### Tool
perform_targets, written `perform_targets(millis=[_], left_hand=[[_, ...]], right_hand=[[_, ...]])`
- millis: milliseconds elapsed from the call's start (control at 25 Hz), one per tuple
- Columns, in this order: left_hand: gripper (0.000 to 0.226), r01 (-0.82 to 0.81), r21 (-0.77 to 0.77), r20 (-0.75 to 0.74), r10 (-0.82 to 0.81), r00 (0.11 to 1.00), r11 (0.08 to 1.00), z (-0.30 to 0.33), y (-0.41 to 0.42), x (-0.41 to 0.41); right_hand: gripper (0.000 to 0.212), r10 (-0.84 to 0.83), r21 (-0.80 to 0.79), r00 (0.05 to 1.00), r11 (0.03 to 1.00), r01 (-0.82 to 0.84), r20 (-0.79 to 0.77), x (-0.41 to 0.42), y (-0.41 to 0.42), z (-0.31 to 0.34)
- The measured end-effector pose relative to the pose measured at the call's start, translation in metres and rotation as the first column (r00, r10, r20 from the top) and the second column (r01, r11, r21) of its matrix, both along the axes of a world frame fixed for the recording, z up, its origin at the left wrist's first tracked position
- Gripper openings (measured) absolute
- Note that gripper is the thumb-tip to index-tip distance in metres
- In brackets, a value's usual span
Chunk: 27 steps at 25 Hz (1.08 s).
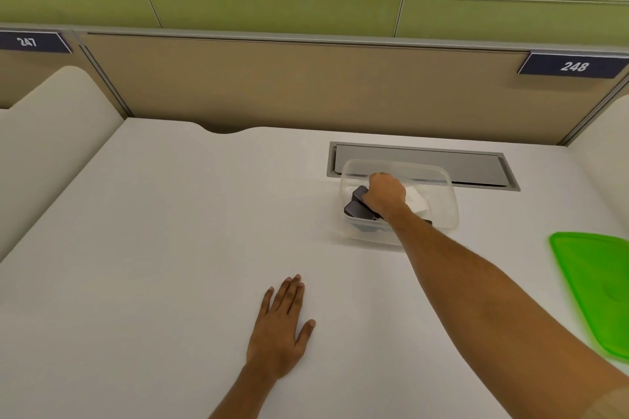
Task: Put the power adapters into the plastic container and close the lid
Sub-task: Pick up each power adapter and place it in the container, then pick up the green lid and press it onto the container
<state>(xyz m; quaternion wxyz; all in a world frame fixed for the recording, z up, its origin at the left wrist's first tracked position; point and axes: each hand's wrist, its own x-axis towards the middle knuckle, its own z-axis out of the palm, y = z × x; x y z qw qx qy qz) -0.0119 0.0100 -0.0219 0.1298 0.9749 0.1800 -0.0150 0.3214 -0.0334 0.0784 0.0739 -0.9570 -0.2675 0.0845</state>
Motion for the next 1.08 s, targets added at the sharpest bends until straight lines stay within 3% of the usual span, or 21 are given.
perform_targets(millis=[320,520,920,1080], left_hand=[[0.067,-0.007,0.007,0.000,0.007,1.000,1.000,0.002,0.001,0.001],[0.070,-0.002,-0.003,0.028,0.002,1.000,1.000,0.003,0.000,0.001],[0.082,0.011,0.022,0.018,-0.012,1.000,1.000,0.004,-0.002,0.001],[0.085,0.022,0.039,0.013,-0.023,1.000,0.999,0.004,-0.003,0.001]], right_hand=[[0.023,-0.117,0.232,0.985,0.969,0.085,0.128,0.016,-0.044,0.028],[0.018,-0.295,0.311,0.930,0.924,0.220,0.219,0.024,-0.115,0.038],[0.020,-0.651,0.139,0.757,0.756,0.639,0.057,-0.004,-0.290,0.006],[0.026,-0.736,0.063,0.664,0.675,0.735,0.128,-0.032,-0.341,-0.013]])
